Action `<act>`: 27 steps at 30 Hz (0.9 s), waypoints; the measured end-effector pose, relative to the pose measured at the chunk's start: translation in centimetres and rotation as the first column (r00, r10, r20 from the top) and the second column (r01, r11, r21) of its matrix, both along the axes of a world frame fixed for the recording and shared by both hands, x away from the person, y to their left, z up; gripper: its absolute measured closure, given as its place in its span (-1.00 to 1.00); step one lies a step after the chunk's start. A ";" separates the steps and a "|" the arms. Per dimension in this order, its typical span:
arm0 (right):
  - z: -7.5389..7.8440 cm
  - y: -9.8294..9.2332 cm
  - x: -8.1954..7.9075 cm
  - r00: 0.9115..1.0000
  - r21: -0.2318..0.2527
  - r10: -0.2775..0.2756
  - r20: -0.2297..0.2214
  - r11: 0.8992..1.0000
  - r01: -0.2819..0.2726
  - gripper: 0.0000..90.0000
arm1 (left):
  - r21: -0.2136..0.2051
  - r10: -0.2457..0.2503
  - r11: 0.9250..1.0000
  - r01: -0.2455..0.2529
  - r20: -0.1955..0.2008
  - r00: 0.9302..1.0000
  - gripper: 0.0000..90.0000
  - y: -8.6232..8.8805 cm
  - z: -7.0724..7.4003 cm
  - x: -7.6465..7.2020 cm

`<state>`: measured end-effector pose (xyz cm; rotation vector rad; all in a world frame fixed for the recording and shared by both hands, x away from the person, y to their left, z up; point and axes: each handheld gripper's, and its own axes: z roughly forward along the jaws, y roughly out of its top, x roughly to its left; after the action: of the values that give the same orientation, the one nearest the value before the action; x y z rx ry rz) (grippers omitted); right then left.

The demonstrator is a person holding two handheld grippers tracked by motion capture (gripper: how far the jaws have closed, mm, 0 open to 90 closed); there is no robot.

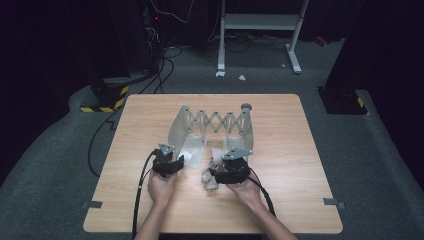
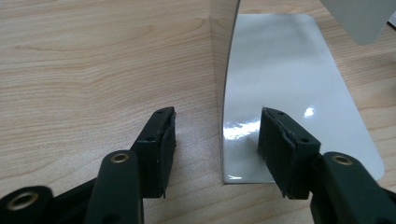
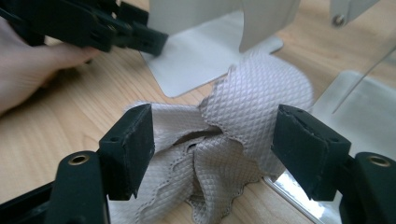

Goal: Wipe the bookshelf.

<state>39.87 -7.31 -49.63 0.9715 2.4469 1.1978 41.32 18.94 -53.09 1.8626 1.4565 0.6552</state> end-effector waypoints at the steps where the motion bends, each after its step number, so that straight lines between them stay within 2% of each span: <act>1: -0.2 0.2 0.1 1.000 -0.008 -0.005 -0.007 1.000 0.005 -0.37 | 0.000 0.000 1.000 0.000 0.000 1.000 0.03 0.0 0.0 0.0; 6: -1.5 1.0 0.6 1.000 -0.058 -0.014 -0.013 0.998 0.013 -0.29 | 0.000 0.000 1.000 0.000 0.000 1.000 0.03 0.0 0.0 0.0; 12: -2.8 1.6 0.7 0.999 -0.114 -0.015 -0.040 0.993 0.010 -0.05 | 0.000 0.000 1.000 0.000 0.000 1.000 0.03 0.0 0.0 0.0; 18: -2.8 1.4 0.4 0.999 -0.091 0.019 -0.028 0.996 -0.021 0.41 | 0.000 -0.001 1.000 0.001 0.000 1.000 0.03 0.0 0.0 0.0; 20: -2.8 1.5 0.3 0.999 -0.099 0.033 -0.021 0.994 -0.035 0.61 | 0.000 -0.001 1.000 0.001 -0.001 1.000 0.03 0.0 0.0 0.0; 22: -2.7 1.5 0.3 0.999 -0.099 0.033 -0.016 0.994 -0.035 0.73 | 0.000 -0.001 1.000 0.001 -0.001 1.000 0.03 0.0 0.0 0.0; 24: -2.5 1.2 0.2 0.999 -0.109 0.032 -0.018 0.993 -0.034 0.79 | 0.000 -0.001 1.000 0.001 0.000 1.000 0.04 0.0 0.0 0.0; 27: -2.3 0.6 0.2 1.000 -0.095 0.015 -0.006 0.995 -0.016 0.82 | 0.000 -0.001 1.000 0.001 0.000 1.000 0.05 0.0 0.0 0.0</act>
<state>40.04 -6.76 -51.89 0.9322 2.4950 1.0743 41.31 18.95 -53.09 1.8632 1.4553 0.6541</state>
